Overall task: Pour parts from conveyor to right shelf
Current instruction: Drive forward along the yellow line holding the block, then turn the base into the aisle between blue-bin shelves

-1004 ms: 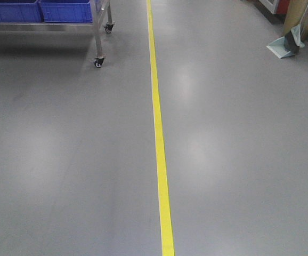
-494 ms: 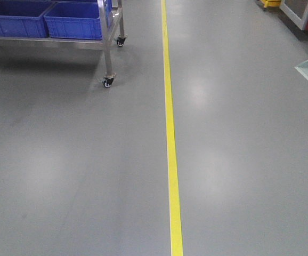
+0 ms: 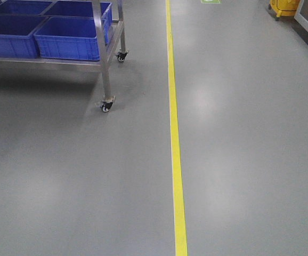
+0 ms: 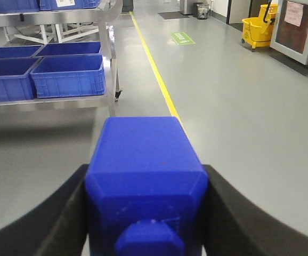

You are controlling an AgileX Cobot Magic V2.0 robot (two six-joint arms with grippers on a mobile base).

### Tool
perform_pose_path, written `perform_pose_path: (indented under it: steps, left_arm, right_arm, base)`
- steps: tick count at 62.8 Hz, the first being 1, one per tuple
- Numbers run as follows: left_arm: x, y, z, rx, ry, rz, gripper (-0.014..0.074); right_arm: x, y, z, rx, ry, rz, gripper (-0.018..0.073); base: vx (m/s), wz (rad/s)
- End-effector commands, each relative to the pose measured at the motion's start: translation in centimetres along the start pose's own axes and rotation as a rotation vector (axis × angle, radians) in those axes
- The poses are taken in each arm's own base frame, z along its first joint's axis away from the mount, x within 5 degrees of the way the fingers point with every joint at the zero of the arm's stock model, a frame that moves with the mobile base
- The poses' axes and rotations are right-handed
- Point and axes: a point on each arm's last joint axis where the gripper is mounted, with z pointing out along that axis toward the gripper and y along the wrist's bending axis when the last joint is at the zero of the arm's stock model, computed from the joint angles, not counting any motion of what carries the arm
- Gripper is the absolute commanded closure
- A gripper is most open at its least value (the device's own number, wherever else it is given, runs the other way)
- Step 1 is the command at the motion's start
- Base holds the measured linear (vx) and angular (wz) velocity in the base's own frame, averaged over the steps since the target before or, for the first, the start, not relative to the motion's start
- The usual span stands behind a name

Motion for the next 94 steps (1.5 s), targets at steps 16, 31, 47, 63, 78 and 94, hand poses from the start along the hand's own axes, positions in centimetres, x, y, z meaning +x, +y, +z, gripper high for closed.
perform_pose_path:
  steps: [16, 31, 47, 63, 78, 94]
  left_arm:
    - [-1.56, 0.11, -0.25, -0.005, -0.097, -0.007, 0.0602]
    - [-1.56, 0.11, -0.25, -0.005, -0.097, -0.007, 0.0602]
    - [-1.54, 0.11, -0.24, -0.005, -0.097, -0.007, 0.0602]
    - [-1.54, 0.11, -0.24, -0.005, -0.097, -0.007, 0.0602]
    - [-1.54, 0.11, -0.24, -0.005, -0.097, -0.007, 0.0602]
    - [-1.54, 0.11, -0.24, -0.005, -0.097, -0.007, 0.0602]
  right_arm:
    - [-0.26, 0.03, -0.06, -0.005, -0.073, -0.005, 0.0569]
    - [-0.26, 0.03, -0.06, -0.005, -0.073, -0.005, 0.0569]
    - [-0.26, 0.03, -0.06, -0.005, -0.073, -0.005, 0.0569]
    - [-0.26, 0.03, -0.06, -0.005, -0.073, -0.005, 0.0569]
    - [-0.26, 0.03, -0.06, -0.005, -0.073, -0.005, 0.0569]
    - [-0.26, 0.03, -0.06, -0.005, -0.073, -0.005, 0.0569]
  base:
    - [0.67, 0.00]
    - [0.64, 0.07]
    - [0.62, 0.12]
    - [0.56, 0.14]
    - [0.50, 0.21]
    - [0.42, 0.51]
